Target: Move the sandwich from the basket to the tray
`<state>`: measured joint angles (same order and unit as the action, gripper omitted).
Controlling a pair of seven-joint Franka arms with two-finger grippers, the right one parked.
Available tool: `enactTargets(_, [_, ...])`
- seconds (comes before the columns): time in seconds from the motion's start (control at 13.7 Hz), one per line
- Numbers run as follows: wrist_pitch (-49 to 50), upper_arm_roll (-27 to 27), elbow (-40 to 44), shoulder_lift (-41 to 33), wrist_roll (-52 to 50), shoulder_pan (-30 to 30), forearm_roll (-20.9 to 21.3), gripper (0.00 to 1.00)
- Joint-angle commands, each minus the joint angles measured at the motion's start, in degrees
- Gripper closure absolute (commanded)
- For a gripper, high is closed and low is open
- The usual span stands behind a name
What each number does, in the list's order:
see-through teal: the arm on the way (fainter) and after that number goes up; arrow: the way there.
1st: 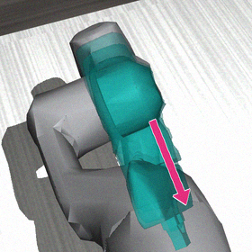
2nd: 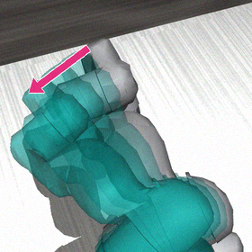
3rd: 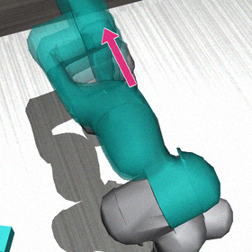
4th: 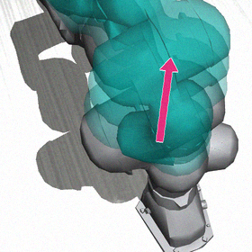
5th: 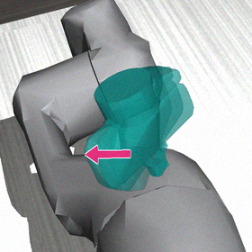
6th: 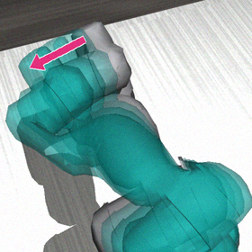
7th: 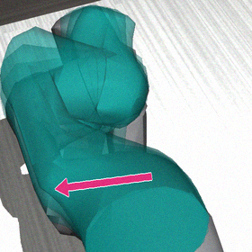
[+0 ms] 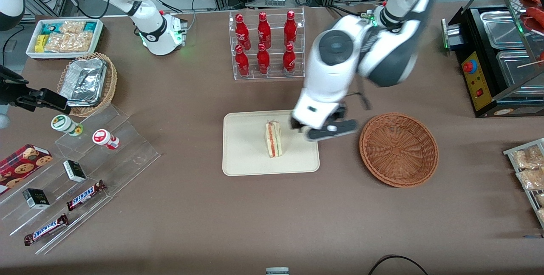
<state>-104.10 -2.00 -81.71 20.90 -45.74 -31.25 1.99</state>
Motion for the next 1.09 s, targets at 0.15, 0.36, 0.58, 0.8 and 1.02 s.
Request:
enactTargets(0.15, [8.10,-0.46,-4.24,-7.79,17.57,11.54,-1.29,0.00])
enactTargets(0.36, [13.38,-0.46,-4.59,-11.31,31.02,18.83,-1.37,0.00])
enactTargets(0.58, [15.32,-0.46,-6.52,-14.30,40.79,24.46,-1.46,0.00])
enactTargets(0.8, [15.07,-0.46,-10.30,-17.90,47.74,29.21,-1.46,0.00])
enactTargets(1.02, [15.50,-0.46,-10.40,-18.53,51.01,31.33,-2.25,0.00])
